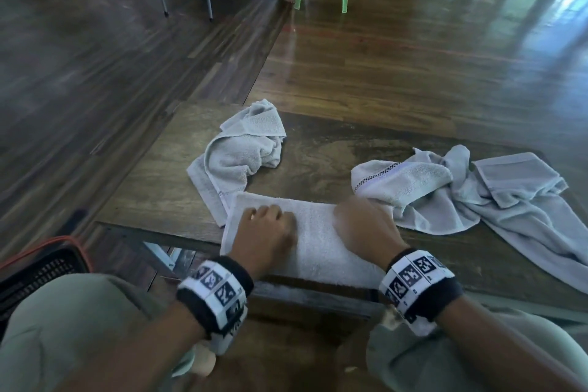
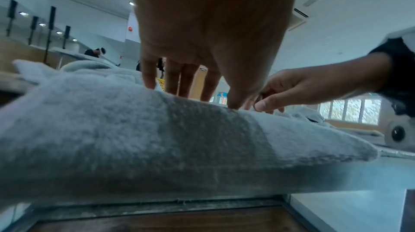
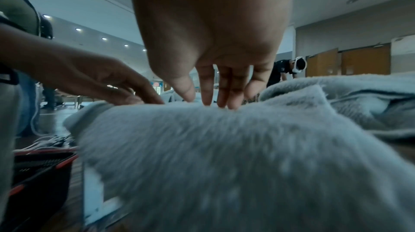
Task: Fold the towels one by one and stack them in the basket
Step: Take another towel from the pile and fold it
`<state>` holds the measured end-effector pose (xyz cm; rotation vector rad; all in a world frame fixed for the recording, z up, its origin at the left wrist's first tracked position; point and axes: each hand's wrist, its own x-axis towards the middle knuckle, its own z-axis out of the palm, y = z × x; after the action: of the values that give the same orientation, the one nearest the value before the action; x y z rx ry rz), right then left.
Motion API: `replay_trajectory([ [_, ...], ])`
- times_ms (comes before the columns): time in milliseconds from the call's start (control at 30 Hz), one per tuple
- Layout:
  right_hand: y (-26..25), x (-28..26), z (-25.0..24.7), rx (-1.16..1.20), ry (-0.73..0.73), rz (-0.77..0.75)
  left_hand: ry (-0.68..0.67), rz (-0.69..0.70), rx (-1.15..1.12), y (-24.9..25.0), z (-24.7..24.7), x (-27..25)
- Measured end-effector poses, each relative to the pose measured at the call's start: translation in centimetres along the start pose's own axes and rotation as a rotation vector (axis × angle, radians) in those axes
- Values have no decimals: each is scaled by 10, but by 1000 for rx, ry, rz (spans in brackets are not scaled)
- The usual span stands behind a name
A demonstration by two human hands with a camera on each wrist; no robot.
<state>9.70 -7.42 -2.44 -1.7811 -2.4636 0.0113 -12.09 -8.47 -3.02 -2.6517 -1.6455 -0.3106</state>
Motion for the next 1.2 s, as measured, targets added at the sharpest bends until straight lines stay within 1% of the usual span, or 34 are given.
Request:
replay_trajectory([
  [100, -15, -17, 6, -27, -1, -23, -129, -119, -15, 15, 4, -13],
  [167, -23, -25, 9, -47, -7, -50, -203, -178, -28, 16, 7, -9],
  [200, -27, -27, 9, -20, -19, -65, -231, -197, -37, 14, 8, -6],
  [267, -31, -29, 9, 55, -55, -98, -261, -205, -13, 3, 9, 2],
  [333, -27, -28, 8, 51, -46, -122, -275, -185, 38, -17, 8, 8],
  [433, -14, -23, 3, -69, -4, -80, -296, -152, 110, -47, 0, 15],
  [533, 1, -10, -8, -223, 12, -29, -325, -184, 133, -62, -13, 17],
  [600, 11, 4, -18, -220, 13, -2, -285, -169, 115, -58, -17, 13],
  [633, 16, 11, -23, -206, -4, 8, -243, -125, 78, -51, -16, 8],
  [700, 24, 25, -30, -190, -52, 10, -148, 31, -16, -31, -8, -8],
  [767, 29, 35, -32, -213, -152, 18, -64, 199, -84, -6, 2, -26],
  [833, 31, 40, -29, -269, -255, 27, -23, 295, -102, 17, 14, -38],
  [900, 31, 40, -25, -286, -293, 28, -4, 322, -111, 33, 23, -41],
  [1067, 32, 36, -19, -237, -270, 34, 76, 294, -123, 55, 31, -33],
  [1200, 34, 34, -16, -236, -241, 20, 135, 296, -104, 61, 34, -30],
])
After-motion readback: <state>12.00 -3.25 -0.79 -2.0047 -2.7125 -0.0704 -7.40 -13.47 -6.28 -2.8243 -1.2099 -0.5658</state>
